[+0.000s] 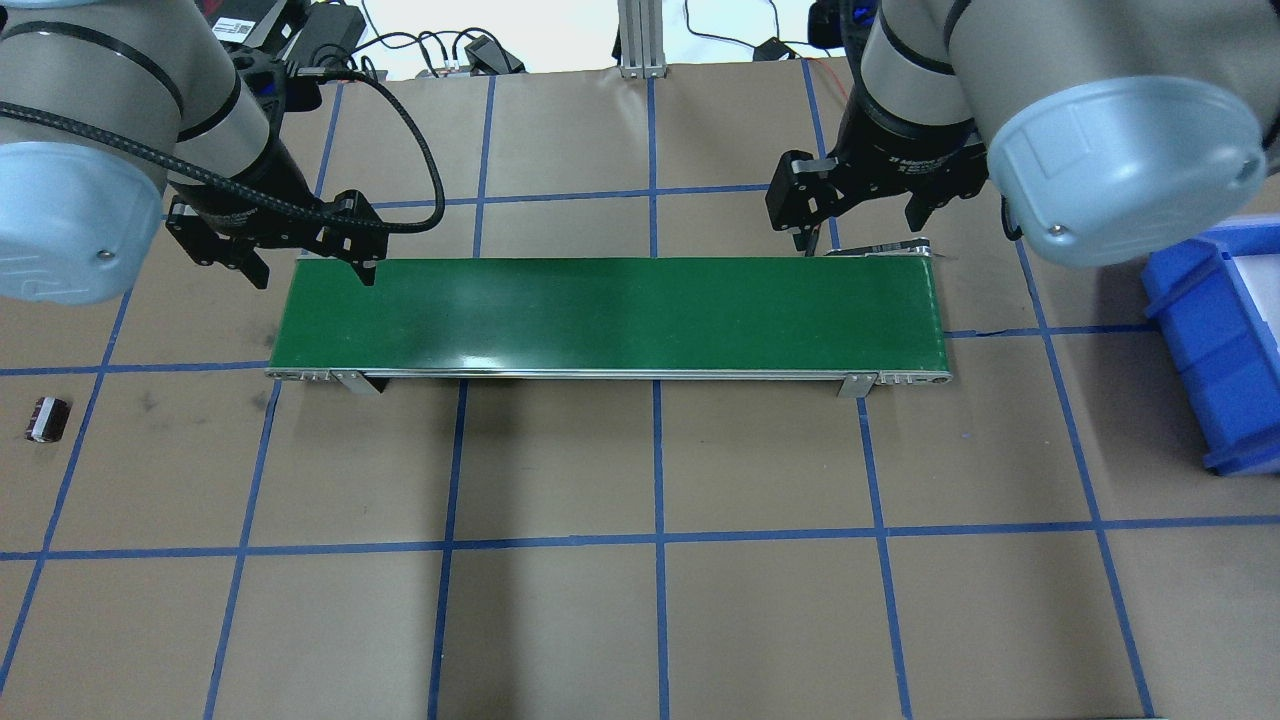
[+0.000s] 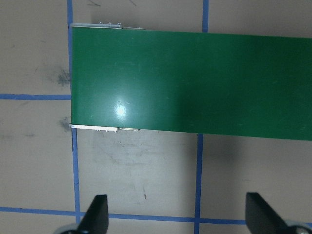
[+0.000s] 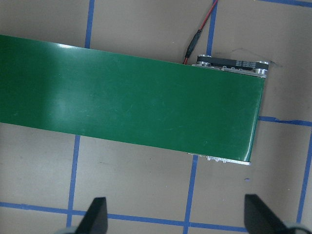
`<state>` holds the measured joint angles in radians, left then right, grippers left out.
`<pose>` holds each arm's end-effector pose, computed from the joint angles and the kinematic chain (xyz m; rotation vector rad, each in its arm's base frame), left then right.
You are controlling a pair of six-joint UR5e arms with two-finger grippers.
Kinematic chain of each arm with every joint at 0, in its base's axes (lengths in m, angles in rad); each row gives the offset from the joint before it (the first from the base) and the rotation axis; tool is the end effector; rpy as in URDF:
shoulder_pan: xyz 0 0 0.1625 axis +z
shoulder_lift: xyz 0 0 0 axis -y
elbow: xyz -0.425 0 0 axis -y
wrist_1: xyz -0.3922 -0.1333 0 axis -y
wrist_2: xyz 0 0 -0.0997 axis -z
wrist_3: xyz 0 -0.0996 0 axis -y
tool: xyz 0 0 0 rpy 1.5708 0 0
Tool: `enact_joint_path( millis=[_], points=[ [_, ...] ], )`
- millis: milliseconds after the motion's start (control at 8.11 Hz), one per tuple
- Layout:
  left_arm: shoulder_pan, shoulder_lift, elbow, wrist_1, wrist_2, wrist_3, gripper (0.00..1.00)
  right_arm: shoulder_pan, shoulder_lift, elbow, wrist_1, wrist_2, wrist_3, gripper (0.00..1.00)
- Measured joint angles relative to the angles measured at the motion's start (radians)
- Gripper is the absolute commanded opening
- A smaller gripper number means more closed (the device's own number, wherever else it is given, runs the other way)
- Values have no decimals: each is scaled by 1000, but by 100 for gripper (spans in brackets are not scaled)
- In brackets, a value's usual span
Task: Move capacitor from left to right
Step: 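Move the left gripper off the conveyor toward the brown capacitor on the table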
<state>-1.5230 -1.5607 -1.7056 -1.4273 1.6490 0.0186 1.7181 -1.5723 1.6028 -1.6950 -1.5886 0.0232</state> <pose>-0.1021 -0.4919 0.4413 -0.0458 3.0624 -0.0248 0.2035 -0.4752 0.4857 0.1927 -3.1224 0.1485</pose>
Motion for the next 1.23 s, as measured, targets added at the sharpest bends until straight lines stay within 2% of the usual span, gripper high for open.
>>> enact_joint_path(
  millis=[493,616,863,1110,1233],
  points=[
    [29,-1,5,-2,13,13,100,0,0,0,0,0,0,100],
    [85,-2,7,-1,14,28,100,0,0,0,0,0,0,100],
    [269,-21,6,9,14,141,100,0,0,0,0,0,-2,100],
    [466,-99,5,59,13,259,100,0,0,0,0,0,-3,100],
    [551,-152,2,125,12,364,100,0,0,0,0,0,-3,100]
  ],
)
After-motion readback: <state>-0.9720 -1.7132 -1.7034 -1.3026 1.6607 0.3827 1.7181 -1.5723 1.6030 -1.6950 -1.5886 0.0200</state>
